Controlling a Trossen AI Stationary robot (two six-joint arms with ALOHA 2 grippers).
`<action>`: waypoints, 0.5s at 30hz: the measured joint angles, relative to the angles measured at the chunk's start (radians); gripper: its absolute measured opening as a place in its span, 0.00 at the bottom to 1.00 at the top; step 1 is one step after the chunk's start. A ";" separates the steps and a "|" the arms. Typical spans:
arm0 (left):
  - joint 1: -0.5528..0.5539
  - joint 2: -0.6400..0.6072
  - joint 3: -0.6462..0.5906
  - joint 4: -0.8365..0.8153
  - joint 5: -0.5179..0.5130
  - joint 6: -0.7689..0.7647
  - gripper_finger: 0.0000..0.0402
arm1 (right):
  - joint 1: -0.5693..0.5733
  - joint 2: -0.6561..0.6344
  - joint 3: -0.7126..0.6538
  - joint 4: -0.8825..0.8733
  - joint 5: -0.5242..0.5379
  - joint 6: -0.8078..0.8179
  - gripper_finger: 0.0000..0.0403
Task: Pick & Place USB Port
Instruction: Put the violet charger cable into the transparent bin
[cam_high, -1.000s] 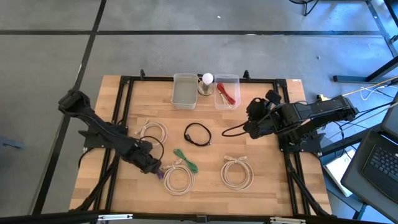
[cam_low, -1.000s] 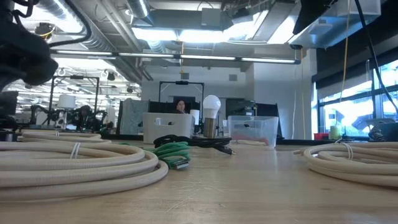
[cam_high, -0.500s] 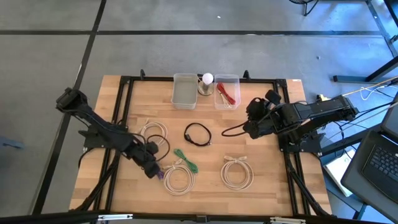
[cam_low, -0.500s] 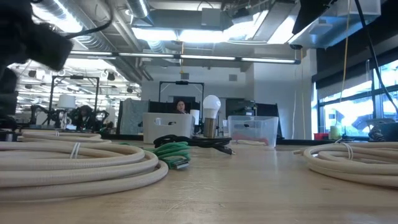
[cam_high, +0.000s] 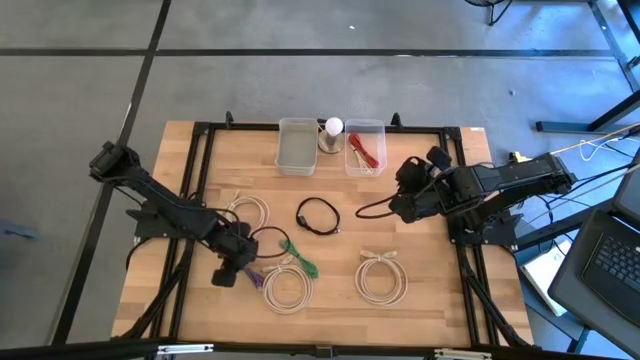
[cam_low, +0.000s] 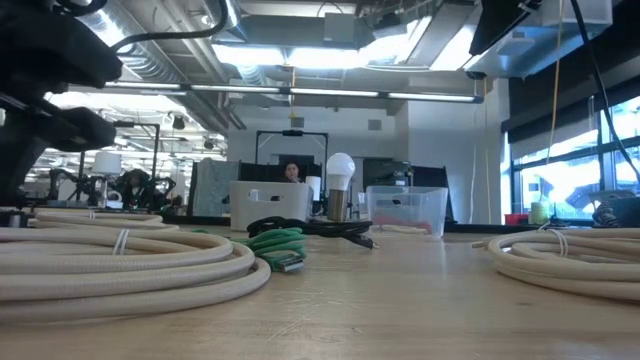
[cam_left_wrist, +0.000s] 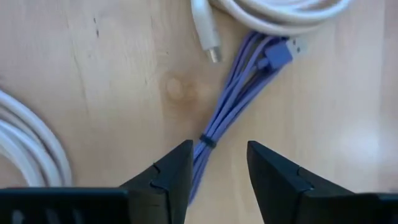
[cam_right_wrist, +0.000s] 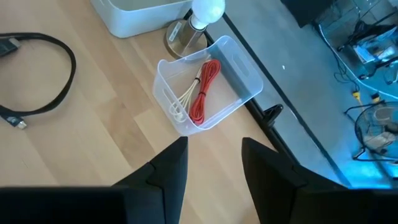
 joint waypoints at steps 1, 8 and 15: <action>0.000 0.000 0.000 -0.006 -0.004 0.026 0.36 | 0.000 0.000 0.000 0.000 0.000 0.007 0.38; 0.000 0.023 0.000 -0.041 -0.037 0.179 0.33 | 0.000 0.000 0.000 0.006 0.000 0.031 0.38; 0.000 0.115 0.000 -0.015 0.016 0.268 0.32 | 0.000 0.000 0.000 0.008 -0.002 0.049 0.38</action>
